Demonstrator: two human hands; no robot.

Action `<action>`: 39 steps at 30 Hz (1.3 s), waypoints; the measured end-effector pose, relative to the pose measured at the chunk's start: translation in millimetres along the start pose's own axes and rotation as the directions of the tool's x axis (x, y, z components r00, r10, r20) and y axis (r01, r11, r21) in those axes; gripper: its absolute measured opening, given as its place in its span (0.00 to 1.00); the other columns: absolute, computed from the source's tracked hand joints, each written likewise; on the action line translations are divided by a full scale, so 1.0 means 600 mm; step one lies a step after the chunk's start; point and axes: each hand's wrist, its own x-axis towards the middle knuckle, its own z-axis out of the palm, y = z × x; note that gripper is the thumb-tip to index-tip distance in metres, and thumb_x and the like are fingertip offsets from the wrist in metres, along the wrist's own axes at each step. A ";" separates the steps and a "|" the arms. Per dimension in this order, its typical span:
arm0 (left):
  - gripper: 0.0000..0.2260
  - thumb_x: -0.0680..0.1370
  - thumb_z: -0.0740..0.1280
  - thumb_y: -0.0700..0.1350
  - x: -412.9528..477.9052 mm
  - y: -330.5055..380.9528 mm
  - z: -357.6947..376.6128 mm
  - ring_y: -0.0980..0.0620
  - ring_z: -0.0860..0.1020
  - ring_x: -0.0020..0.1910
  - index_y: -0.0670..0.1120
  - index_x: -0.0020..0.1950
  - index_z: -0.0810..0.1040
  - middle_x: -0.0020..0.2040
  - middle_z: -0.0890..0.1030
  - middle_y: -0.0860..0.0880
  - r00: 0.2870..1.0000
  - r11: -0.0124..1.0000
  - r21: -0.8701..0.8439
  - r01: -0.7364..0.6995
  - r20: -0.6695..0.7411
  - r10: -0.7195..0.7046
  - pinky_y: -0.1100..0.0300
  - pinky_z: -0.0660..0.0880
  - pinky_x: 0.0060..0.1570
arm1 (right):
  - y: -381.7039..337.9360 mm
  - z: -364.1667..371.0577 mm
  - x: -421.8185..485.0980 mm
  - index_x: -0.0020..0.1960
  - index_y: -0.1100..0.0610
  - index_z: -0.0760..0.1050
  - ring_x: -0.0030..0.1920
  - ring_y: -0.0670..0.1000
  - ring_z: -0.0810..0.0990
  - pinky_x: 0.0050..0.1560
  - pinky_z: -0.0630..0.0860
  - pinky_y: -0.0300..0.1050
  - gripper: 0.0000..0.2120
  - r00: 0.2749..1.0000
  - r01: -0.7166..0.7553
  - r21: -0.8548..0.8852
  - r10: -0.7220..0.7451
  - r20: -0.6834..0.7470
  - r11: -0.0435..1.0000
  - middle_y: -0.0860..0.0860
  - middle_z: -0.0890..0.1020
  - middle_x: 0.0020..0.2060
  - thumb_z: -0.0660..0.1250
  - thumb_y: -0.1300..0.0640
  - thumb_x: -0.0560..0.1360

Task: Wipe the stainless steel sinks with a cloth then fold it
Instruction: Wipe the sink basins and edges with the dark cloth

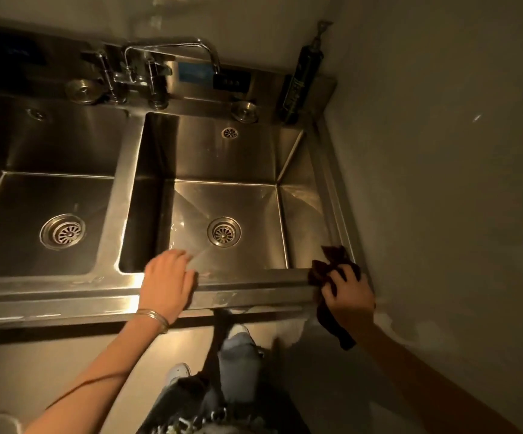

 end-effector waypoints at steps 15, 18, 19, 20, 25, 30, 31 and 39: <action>0.15 0.79 0.61 0.43 -0.138 -0.234 -0.077 0.39 0.72 0.62 0.37 0.63 0.74 0.62 0.75 0.38 0.915 0.918 -0.089 0.387 -0.082 -0.394 0.44 0.68 0.64 | -0.520 -0.019 -0.019 0.54 0.52 0.78 0.51 0.58 0.73 0.49 0.76 0.50 0.13 0.820 0.545 0.284 -0.572 0.015 0.789 0.53 0.76 0.57 0.61 0.48 0.74; 0.15 0.78 0.62 0.42 -0.140 -0.237 -0.077 0.39 0.72 0.61 0.38 0.63 0.74 0.62 0.75 0.39 0.925 0.927 -0.103 0.362 -0.088 -0.371 0.46 0.68 0.63 | -0.423 -0.008 -0.010 0.53 0.49 0.78 0.49 0.56 0.75 0.43 0.76 0.45 0.14 0.852 0.510 0.197 -0.524 0.017 0.837 0.50 0.76 0.55 0.61 0.45 0.73; 0.15 0.78 0.62 0.42 -0.142 -0.241 -0.075 0.39 0.72 0.61 0.38 0.63 0.74 0.62 0.75 0.39 0.927 0.929 -0.101 0.357 -0.088 -0.366 0.46 0.68 0.63 | -0.379 -0.006 -0.008 0.53 0.49 0.78 0.49 0.56 0.76 0.43 0.75 0.46 0.15 0.880 0.461 0.160 -0.473 0.045 0.873 0.50 0.76 0.55 0.59 0.44 0.73; 0.15 0.78 0.63 0.42 -0.145 -0.244 -0.073 0.39 0.72 0.61 0.38 0.63 0.74 0.62 0.75 0.39 0.928 0.930 -0.097 0.353 -0.088 -0.362 0.46 0.68 0.63 | -0.335 -0.005 -0.007 0.52 0.49 0.78 0.49 0.57 0.76 0.42 0.75 0.46 0.16 0.906 0.410 0.122 -0.419 0.058 0.904 0.50 0.76 0.55 0.57 0.44 0.73; 0.15 0.78 0.63 0.42 -0.154 -0.253 -0.074 0.41 0.72 0.62 0.39 0.63 0.75 0.63 0.74 0.40 0.933 0.936 -0.118 0.332 -0.102 -0.344 0.48 0.68 0.63 | -0.238 -0.007 -0.007 0.53 0.53 0.80 0.49 0.59 0.76 0.44 0.75 0.49 0.13 0.969 0.242 0.015 -0.242 0.055 0.970 0.53 0.78 0.56 0.66 0.49 0.73; 0.13 0.75 0.66 0.39 -0.164 -0.267 -0.094 0.40 0.74 0.58 0.38 0.60 0.77 0.59 0.76 0.39 0.906 0.920 -0.100 0.379 -0.164 -0.391 0.45 0.71 0.60 | -0.364 -0.004 -0.031 0.53 0.47 0.80 0.51 0.56 0.78 0.48 0.76 0.50 0.19 0.887 0.460 0.061 -0.455 -0.082 0.886 0.48 0.80 0.54 0.54 0.44 0.72; 0.13 0.75 0.67 0.39 -0.166 -0.270 -0.097 0.40 0.74 0.58 0.38 0.60 0.77 0.59 0.76 0.39 0.899 0.914 -0.101 0.394 -0.167 -0.406 0.45 0.71 0.61 | -0.394 -0.004 -0.030 0.54 0.46 0.79 0.52 0.55 0.77 0.48 0.76 0.49 0.19 0.862 0.507 0.083 -0.501 -0.079 0.858 0.47 0.80 0.54 0.54 0.44 0.72; 0.12 0.76 0.65 0.40 -0.145 -0.259 -0.092 0.39 0.74 0.59 0.39 0.59 0.77 0.59 0.76 0.39 0.911 0.928 -0.085 0.364 -0.177 -0.374 0.45 0.70 0.60 | -0.566 -0.003 0.026 0.54 0.46 0.79 0.49 0.53 0.75 0.45 0.71 0.45 0.16 0.682 0.718 0.215 -0.730 -0.031 0.662 0.47 0.78 0.55 0.56 0.43 0.75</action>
